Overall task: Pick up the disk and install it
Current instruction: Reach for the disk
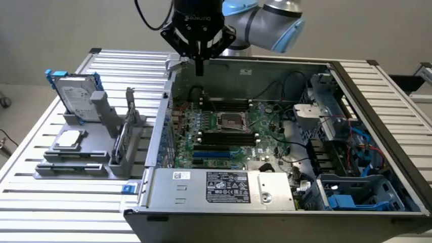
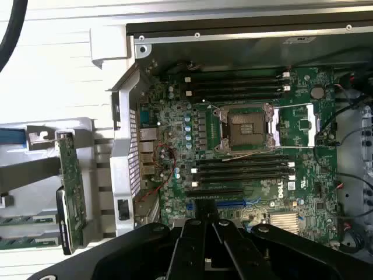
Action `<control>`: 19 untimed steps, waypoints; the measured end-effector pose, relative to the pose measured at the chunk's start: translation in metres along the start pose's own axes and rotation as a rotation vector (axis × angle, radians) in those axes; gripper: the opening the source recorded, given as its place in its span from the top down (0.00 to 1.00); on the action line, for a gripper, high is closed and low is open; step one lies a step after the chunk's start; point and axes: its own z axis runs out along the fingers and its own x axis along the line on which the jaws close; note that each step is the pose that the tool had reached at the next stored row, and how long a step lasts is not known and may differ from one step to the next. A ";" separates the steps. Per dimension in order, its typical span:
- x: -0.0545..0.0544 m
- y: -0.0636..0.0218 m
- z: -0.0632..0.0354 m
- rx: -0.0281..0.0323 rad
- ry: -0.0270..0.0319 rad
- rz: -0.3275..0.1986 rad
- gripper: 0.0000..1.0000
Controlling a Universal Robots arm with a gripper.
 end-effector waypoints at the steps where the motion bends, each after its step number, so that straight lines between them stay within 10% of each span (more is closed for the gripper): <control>1: 0.000 0.0000 0.0000 0.0000 0.0000 0.000 0.89; 13: 0.002 0.0001 -0.0001 0.0002 0.0001 0.000 0.89; 19: 0.025 0.0035 -0.0003 0.0002 0.0030 0.000 0.89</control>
